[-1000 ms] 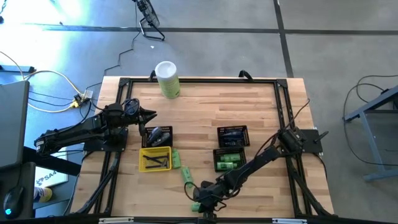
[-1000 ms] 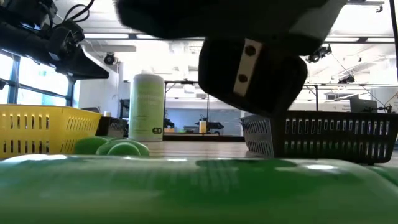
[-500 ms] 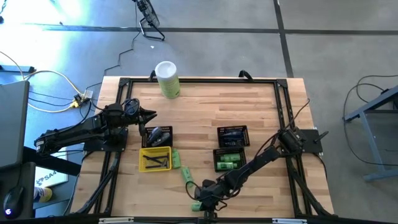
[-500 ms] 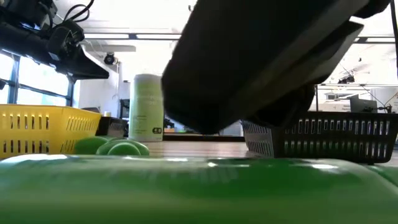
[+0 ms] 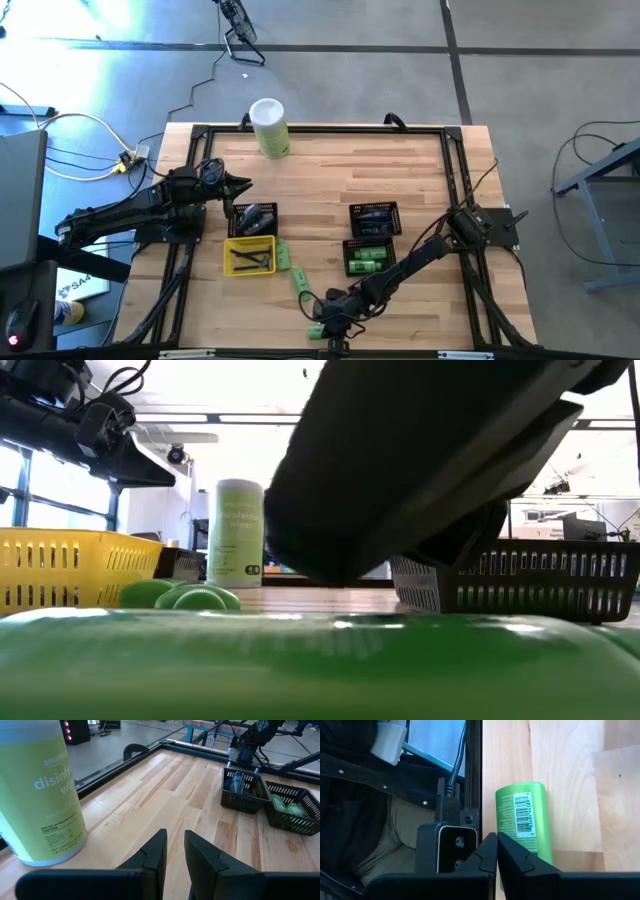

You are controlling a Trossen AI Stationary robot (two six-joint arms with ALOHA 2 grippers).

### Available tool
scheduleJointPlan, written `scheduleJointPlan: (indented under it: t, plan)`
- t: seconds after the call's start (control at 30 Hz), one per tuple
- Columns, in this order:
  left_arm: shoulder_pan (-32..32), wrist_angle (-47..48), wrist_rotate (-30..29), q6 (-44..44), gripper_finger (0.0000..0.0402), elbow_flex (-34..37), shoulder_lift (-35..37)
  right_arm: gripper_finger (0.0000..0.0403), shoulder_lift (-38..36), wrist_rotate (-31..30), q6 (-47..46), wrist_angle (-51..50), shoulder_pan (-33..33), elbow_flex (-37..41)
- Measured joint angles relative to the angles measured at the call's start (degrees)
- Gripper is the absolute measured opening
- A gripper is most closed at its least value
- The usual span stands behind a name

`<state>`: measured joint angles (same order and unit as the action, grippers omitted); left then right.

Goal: Pick & Place Travel size toiletries
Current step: Put the green shampoo into the bottom right black bin

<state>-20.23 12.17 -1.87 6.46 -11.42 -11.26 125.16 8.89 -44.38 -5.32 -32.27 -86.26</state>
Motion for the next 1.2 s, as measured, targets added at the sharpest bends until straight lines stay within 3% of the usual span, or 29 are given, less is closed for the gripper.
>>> scheduleJointPlan:
  t: [0.27, 0.7, 1.2]
  plan:
    - [0.0, 0.0, 0.0, 0.0, 0.0063, 0.0, 0.0, 0.0003, 0.0, -2.0, 0.6, -1.3, 0.0, 0.0]
    - [0.0, 0.0, 0.0, 0.0, 0.0063, 0.0, 0.0, 0.0003, 3.0, 3.0, 0.8, 4.1, 0.4, 0.0]
    - [0.0, 0.0, 0.0, 0.1, 0.0063, 0.0, 0.0, 0.0003, 2.9, -1.9, 4.1, 3.1, 1.7, 0.0]
